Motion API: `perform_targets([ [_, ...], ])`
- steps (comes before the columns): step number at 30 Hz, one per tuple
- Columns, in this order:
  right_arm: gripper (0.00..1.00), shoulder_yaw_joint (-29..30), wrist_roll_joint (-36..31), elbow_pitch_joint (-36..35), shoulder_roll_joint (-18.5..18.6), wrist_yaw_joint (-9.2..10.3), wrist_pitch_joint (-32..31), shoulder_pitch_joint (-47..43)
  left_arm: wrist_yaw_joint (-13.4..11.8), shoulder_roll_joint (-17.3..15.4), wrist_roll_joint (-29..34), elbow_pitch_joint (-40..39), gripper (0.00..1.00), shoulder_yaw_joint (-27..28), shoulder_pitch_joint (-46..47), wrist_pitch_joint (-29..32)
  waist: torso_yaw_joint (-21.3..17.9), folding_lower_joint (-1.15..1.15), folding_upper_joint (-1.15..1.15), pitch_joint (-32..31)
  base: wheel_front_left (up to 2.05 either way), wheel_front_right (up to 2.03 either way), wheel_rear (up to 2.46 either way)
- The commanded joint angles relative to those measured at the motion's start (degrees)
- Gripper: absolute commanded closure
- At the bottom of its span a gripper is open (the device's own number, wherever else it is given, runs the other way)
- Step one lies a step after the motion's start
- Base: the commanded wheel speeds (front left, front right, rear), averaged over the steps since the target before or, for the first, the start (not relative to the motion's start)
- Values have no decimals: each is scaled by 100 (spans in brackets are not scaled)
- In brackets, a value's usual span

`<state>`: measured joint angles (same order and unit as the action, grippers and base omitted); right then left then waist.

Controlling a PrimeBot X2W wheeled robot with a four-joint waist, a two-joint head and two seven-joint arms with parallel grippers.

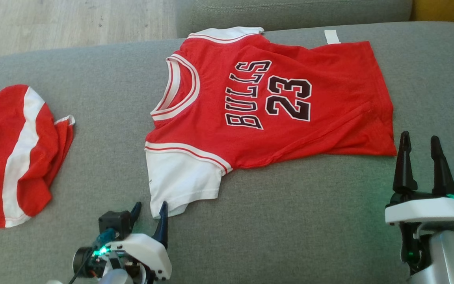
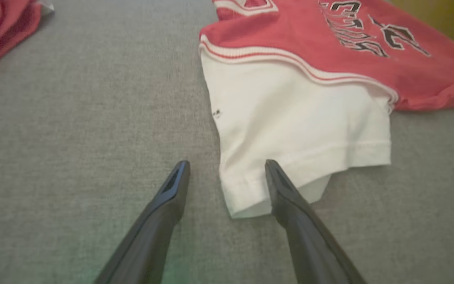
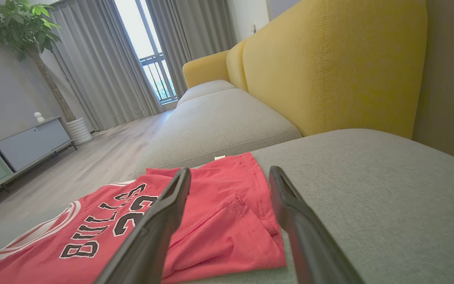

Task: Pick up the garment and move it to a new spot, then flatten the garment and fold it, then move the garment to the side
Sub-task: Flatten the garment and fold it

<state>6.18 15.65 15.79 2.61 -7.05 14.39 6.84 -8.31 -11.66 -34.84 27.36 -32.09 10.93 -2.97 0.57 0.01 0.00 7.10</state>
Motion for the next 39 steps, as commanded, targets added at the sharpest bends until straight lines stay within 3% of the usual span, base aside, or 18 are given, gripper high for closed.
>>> perform_targets([
  [1, 0, -122, 20, -188, 27, -44, 61, 196, -47, -59, -9, -55, 0, 122, 205, 61, -23, -1, 0, 0, 0, 0, 0],
  [5, 0, -118, 44, -186, 27, -44, 61, 203, -23, -55, -60, 50, 0, 55, 217, 280, -52, -1, 0, 0, 0, 0, 0],
  [6, 0, -114, 46, -186, 27, -44, 61, 207, 24, -55, -80, 56, 24, 21, 218, 348, -53, -1, 0, 3, 0, 0, 0],
  [7, 0, -107, 47, -184, 27, -44, 61, 214, 68, -53, -102, 44, 72, 4, 222, 378, -52, -1, 0, 10, 0, 0, 0],
  [8, 0, -100, 43, -177, 27, -44, 61, 226, 112, -48, -121, 15, 100, -6, 228, 378, -50, -1, 0, 26, 0, 0, 0],
  [13, 0, -2, -184, 48, 27, -44, 61, 460, 199, -21, -100, -214, 100, 41, 351, 37, 46, -1, 0, 146, 0, 0, 0],
  [20, 0, 196, -821, 891, 27, -44, -223, 1303, 256, 43, -4, -418, 100, 116, 539, -576, 297, -1, 0, 339, 0, 0, 0],
  [29, 0, 1029, -1627, 2427, 27, -44, -998, 2432, 340, 123, 75, -405, 100, 8, 700, -782, 468, -1, 0, 552, 0, 0, 0],
  [39, 0, 1394, -1800, 3297, 27, -44, -960, 2967, 359, 131, 91, -361, 100, -46, 794, -830, 487, -1, 0, 649, 0, 0, 0],
])
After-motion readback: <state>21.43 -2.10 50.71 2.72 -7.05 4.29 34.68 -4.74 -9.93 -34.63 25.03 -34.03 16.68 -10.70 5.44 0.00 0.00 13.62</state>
